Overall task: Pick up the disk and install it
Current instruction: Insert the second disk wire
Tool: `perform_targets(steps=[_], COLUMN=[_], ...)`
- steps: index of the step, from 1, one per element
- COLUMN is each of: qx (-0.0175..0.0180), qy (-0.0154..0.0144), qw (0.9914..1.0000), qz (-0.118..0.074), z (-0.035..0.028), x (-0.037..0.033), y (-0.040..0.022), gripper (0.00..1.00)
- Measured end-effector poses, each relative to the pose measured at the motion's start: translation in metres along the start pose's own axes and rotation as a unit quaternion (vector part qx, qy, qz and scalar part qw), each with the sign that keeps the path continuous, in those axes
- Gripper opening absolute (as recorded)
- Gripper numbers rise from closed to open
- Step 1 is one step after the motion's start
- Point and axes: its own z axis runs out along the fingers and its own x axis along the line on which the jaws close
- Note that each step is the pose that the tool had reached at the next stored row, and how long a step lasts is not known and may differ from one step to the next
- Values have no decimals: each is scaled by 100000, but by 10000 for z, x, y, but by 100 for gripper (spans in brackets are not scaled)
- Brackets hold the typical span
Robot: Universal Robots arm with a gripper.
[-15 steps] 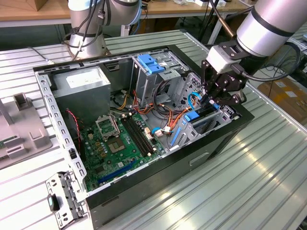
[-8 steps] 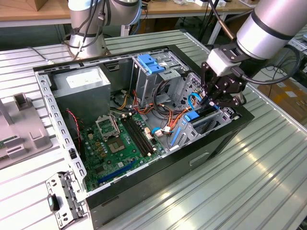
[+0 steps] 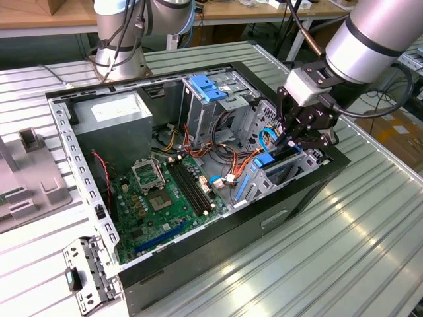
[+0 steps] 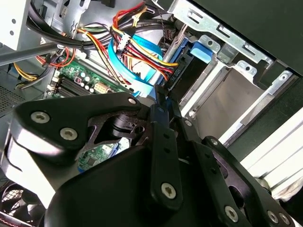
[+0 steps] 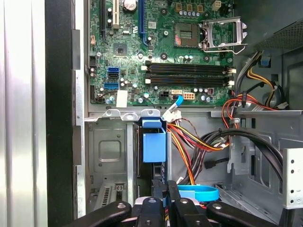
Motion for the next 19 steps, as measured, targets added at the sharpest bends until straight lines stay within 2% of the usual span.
perform_targets(steps=[11,18,19], qx=[0,-1,-102], qy=[2,8,-342], qw=[100000,100000,99997], qz=[-9,-1,-741], z=[47,84,11], x=[14,28,18], y=[2,43,19], gripper=[16,16,16])
